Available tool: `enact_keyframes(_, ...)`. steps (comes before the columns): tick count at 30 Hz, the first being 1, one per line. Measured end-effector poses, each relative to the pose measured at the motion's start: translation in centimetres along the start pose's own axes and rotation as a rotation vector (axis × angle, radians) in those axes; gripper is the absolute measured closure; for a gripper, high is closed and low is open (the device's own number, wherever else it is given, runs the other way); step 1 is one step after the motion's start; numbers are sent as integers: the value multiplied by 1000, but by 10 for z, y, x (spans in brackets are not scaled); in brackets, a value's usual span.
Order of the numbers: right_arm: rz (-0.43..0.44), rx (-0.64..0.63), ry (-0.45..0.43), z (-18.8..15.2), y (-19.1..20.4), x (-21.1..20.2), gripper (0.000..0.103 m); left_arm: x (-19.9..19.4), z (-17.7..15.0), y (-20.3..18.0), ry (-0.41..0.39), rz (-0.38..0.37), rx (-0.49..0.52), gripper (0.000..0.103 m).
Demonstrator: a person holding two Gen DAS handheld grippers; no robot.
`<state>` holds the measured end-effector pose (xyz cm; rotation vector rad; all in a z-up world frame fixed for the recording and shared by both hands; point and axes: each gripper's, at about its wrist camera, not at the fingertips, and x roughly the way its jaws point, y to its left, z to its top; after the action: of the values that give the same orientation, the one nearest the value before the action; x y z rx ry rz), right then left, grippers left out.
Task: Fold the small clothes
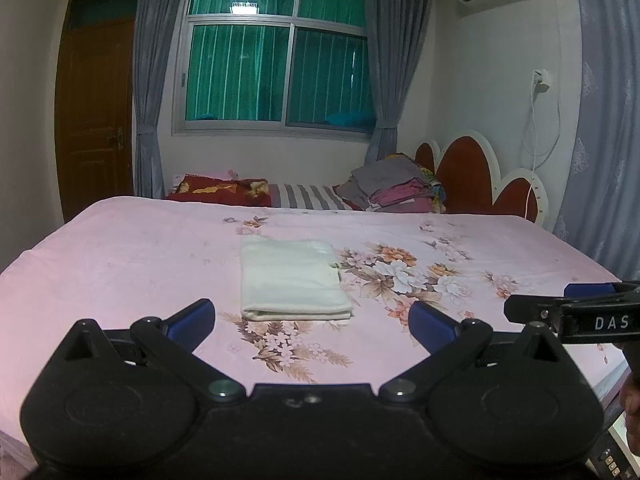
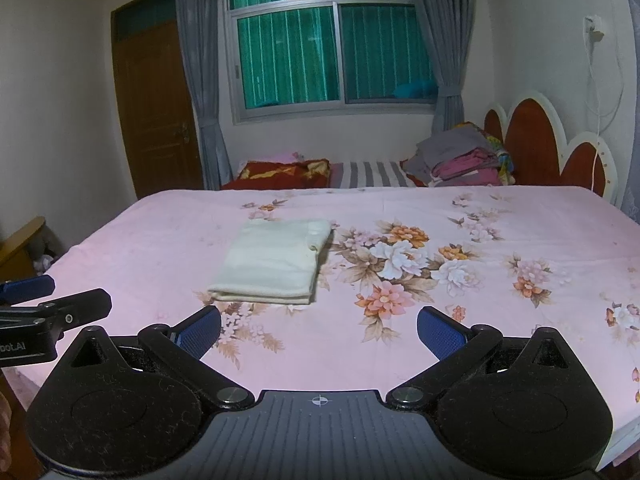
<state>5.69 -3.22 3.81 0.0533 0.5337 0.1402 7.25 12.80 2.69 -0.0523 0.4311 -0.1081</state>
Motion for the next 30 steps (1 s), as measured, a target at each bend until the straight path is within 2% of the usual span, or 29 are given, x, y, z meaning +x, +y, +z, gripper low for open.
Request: enact_keyframes(30,6,-3,8,-3,5,6,0,4,2,6,2,3,0,0)
